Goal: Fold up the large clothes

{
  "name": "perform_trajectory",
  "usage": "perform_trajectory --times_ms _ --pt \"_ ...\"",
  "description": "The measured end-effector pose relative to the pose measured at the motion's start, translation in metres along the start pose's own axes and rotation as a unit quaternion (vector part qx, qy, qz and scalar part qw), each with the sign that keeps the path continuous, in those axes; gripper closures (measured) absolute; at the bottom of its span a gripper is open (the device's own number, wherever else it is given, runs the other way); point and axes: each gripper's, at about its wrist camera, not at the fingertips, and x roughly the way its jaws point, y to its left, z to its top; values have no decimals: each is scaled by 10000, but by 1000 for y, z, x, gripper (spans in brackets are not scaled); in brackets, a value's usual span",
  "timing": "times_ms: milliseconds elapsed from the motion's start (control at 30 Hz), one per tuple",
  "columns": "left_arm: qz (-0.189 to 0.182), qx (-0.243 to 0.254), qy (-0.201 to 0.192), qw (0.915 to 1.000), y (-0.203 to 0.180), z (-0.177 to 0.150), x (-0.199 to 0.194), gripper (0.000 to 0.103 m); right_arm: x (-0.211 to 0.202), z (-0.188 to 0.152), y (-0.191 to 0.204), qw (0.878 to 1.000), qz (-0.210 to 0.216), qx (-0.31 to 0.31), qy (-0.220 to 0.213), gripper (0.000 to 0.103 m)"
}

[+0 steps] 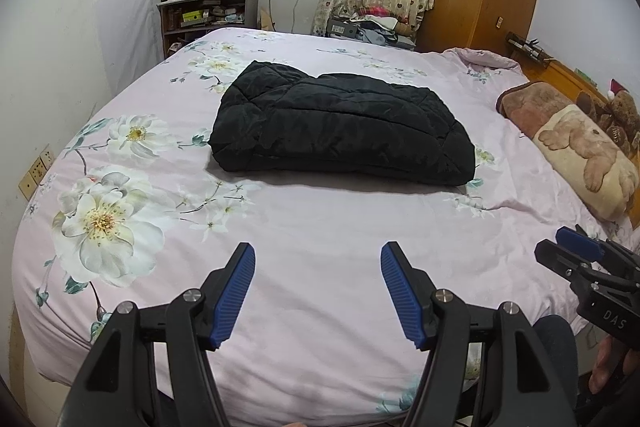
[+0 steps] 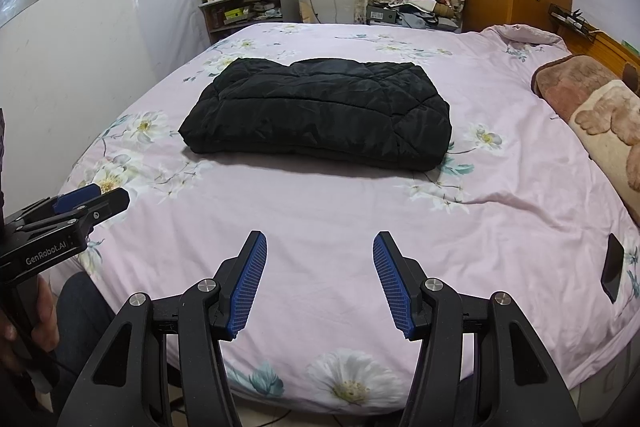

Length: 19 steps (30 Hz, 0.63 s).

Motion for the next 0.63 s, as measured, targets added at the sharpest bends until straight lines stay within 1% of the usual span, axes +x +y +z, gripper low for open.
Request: perform_trajectory --times_ms 100,167,367,633 --pt "142 121 -22 9998 -4 -1 0 36 0 0 1 10000 -5 -8 3 47" --pt "91 134 -12 9999 -4 -1 0 36 0 0 1 10000 -1 3 8 47" --pt "111 163 0 9998 -7 -3 2 36 1 -2 -3 10000 14 -19 20 47" --pt "72 57 6 10000 -3 -3 4 36 1 -1 -4 10000 20 -25 34 47"
